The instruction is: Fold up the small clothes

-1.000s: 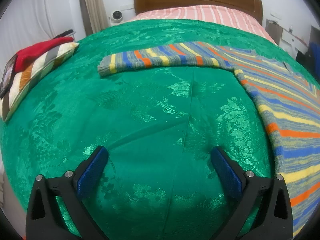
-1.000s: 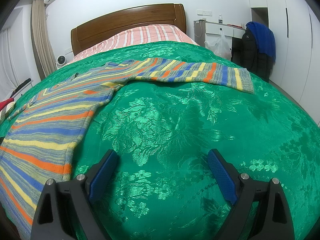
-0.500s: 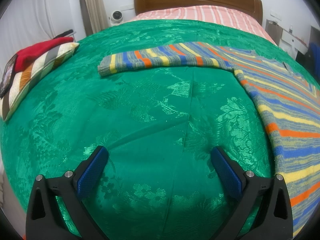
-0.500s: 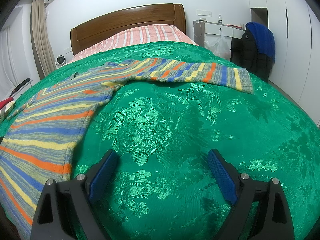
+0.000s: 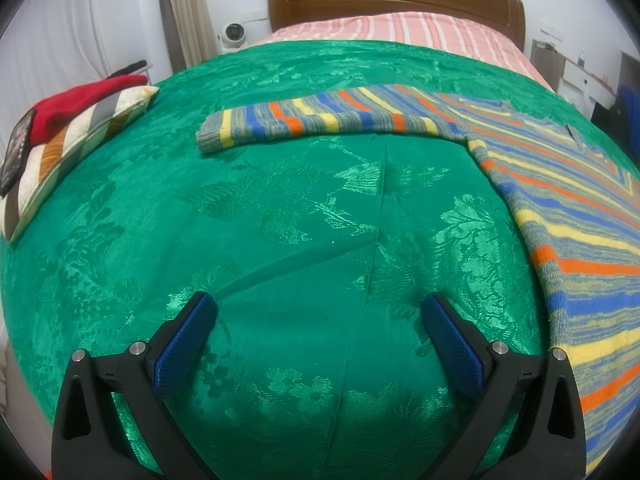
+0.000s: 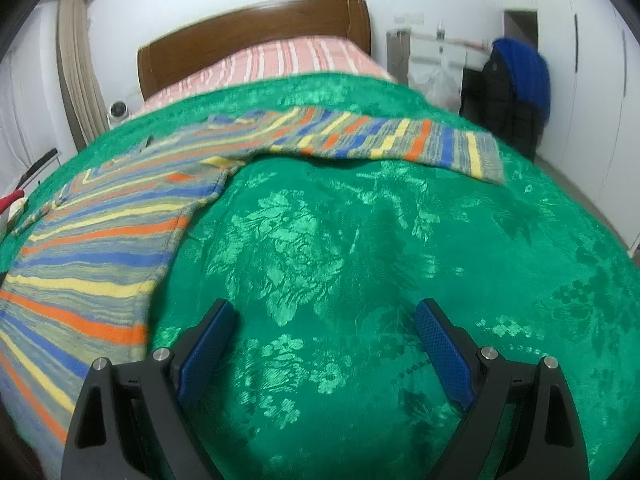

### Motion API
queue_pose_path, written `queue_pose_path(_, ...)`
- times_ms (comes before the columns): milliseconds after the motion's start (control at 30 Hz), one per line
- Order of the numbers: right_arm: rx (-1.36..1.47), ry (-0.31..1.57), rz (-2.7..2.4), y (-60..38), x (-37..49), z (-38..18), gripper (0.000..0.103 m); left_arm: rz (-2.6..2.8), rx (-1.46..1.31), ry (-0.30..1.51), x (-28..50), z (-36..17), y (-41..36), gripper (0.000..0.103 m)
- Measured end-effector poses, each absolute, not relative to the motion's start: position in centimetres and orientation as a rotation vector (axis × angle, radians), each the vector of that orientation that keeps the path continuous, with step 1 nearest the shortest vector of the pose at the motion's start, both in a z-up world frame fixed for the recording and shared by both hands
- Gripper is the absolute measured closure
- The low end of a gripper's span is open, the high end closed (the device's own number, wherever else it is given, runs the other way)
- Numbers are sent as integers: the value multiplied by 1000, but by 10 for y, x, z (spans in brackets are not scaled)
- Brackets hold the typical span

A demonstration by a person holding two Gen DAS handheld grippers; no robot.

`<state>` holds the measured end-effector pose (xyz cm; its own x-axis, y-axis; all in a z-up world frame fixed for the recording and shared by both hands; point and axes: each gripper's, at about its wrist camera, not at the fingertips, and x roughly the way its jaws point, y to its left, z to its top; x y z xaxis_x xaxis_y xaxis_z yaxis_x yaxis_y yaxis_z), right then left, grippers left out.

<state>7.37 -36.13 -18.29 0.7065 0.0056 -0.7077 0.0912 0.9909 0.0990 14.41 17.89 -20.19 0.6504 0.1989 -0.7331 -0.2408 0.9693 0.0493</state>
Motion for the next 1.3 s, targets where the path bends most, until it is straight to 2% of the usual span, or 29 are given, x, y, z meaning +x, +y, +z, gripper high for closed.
queue_pose_path(67, 237, 813, 10, -378, 75, -169, 13, 251, -53, 826, 144, -202, 179, 0)
queue_pose_path(233, 542, 717, -7, -472, 87, -127, 13, 255, -50, 822, 144, -201, 179, 0)
queue_pose_path(333, 728, 713, -65, -536, 111, -128, 13, 256, -49, 818, 144, -200, 179, 0)
queue_pose_path(500, 939, 791, -77, -595, 153, -161, 34, 258, -50, 810, 144, -200, 179, 0)
queue_pose_path(633, 913, 841, -66, -603, 178, -176, 45, 260, -49, 805, 144, -201, 178, 0)
queue_pose_path(733, 881, 919, -64, -598, 196, -188, 60, 263, -47, 801, 144, -202, 178, 0)
queue_pose_path(800, 830, 956, -94, -595, 202, -190, 96, 265, -47, 800, 144, -202, 177, 0)
queue_pose_path(900, 794, 933, -136, -593, 202, -180, 97, 264, -46, 800, 144, -202, 177, 0)
queue_pose_path(1000, 681, 861, -100, -568, 208, -133, 97, 264, -47, 800, 144, -202, 177, 0)
queue_pose_path(1167, 534, 774, 197, -463, 242, -40, 97, 261, -51, 802, 144, -202, 177, 0)
queue_pose_path(1300, 471, 785, 416, -353, 279, -14, 97, 261, -53, 801, 144, -202, 177, 0)
